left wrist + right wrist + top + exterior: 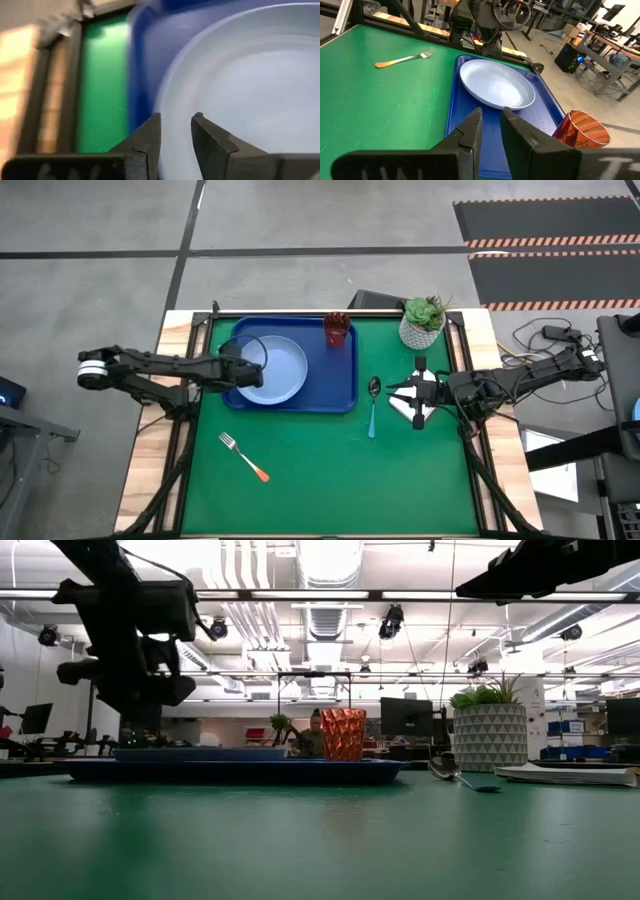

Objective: Pick and place plate/cup/fork/spoon on tray
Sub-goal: Put the orange fork on the blue tray to the right of the blue plate

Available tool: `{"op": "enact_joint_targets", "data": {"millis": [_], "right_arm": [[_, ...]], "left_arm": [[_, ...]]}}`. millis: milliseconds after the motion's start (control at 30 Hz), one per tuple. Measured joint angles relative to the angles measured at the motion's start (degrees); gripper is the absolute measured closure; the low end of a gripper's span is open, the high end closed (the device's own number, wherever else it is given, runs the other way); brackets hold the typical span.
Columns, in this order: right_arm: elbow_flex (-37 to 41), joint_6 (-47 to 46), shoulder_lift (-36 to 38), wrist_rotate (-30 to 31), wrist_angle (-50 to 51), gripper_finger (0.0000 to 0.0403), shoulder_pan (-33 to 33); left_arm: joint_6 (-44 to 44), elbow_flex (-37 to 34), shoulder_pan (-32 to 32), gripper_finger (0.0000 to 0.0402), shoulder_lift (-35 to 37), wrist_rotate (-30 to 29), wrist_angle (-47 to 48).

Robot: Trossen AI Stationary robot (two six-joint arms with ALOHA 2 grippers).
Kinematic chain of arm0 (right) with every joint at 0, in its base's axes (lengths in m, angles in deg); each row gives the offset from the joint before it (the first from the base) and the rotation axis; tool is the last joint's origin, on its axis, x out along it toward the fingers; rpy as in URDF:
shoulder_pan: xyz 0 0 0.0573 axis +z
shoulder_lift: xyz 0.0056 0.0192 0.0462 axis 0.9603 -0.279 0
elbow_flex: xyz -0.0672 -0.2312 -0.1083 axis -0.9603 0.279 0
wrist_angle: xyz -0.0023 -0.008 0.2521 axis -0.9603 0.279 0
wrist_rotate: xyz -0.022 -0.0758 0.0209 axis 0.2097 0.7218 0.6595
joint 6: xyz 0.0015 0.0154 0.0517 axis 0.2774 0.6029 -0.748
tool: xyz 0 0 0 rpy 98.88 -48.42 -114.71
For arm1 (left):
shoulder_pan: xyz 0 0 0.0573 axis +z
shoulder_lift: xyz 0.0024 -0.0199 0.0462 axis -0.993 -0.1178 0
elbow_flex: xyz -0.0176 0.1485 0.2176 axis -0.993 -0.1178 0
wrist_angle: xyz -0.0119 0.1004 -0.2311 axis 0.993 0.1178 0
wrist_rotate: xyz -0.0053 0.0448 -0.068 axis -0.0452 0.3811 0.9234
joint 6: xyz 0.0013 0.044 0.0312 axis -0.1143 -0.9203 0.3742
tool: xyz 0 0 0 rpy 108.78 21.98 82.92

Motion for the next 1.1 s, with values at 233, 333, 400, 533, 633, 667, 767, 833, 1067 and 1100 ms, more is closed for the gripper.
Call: {"op": "enact_joint_targets", "data": {"millis": [233, 333, 400, 533, 633, 667, 767, 833, 1067, 1100], "right_arm": [[0.01, 0.00, -0.02, 0.00, -0.04, 0.0344, 0.00], [0.01, 0.00, -0.02, 0.00, -0.04, 0.0344, 0.00], [0.00, -0.03, -0.02, 0.00, -0.04, 0.0344, 0.00], [-0.01, -0.57, -0.02, 0.00, -0.04, 0.0344, 0.00], [0.01, -0.85, -0.02, 0.00, -0.02, 0.0344, 0.00], [-0.01, -0.98, -0.02, 0.00, -0.02, 0.0344, 0.00], [0.00, -1.37, -0.02, 0.00, 0.01, 0.0344, 0.00], [-0.01, -1.45, -0.02, 0.00, 0.05, 0.0344, 0.00], [0.01, -1.84, -0.02, 0.01, 0.26, 0.0344, 0.00], [0.00, -1.40, -0.02, 0.02, 0.26, 0.0344, 0.00]], "left_arm": [[-9.16, 0.12, -0.24, 0.0307, -1.54, 10.34, -18.32], [-11.31, 0.15, -0.45, 0.0307, -1.62, 15.28, -24.59], [-11.91, 0.17, -1.06, 0.0307, -1.61, 17.74, -27.17], [-12.05, 1.92, -3.59, 0.0307, -1.65, 19.51, -27.90], [-12.02, 3.18, -6.06, 0.0307, -1.65, 19.55, -27.83], [-11.90, 3.61, -6.94, 0.0307, -1.65, 19.55, -27.85], [-10.86, 4.96, -9.89, 0.0307, -1.65, 19.56, -28.63], [-10.38, 5.92, -12.12, 0.0307, -1.77, 19.64, -29.86], [-3.00, 12.74, -21.20, 0.0309, -4.51, 25.48, -29.08], [-1.13, 14.14, -22.65, 0.0312, -5.60, 25.95, -27.65]]}}
